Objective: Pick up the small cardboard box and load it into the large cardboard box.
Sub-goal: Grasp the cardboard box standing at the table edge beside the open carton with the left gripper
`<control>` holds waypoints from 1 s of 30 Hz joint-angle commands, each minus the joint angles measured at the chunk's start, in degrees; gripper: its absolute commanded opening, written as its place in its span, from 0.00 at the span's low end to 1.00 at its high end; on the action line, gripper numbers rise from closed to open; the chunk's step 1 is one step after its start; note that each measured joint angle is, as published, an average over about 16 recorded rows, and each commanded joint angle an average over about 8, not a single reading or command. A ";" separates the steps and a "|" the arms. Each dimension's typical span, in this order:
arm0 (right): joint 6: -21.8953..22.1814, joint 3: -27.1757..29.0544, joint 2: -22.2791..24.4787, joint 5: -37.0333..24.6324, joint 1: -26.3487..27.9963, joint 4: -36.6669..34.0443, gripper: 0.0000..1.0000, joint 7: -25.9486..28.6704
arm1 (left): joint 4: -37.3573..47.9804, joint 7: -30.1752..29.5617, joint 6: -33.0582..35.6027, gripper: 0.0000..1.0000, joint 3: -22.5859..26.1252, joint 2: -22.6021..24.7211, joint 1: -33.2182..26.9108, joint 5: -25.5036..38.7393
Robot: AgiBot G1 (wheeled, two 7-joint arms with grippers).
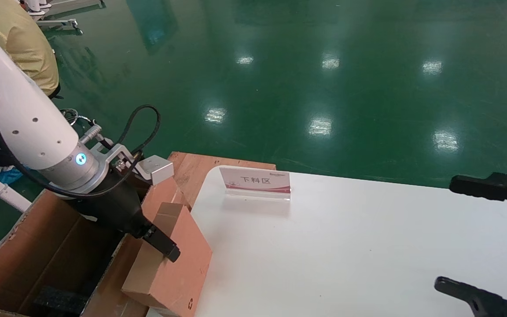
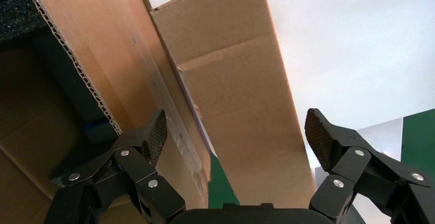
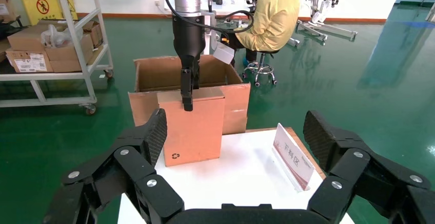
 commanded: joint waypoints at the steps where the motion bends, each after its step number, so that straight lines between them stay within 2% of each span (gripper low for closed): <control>1: 0.00 0.00 0.00 0.00 0.00 0.00 0.00 0.00 | 0.00 -0.02 0.02 0.00 -0.05 0.03 0.00 0.02; 30: -0.01 0.00 0.00 0.00 0.00 0.00 0.00 0.00 | 0.20 -0.04 0.10 0.00 -0.25 0.18 -0.01 0.12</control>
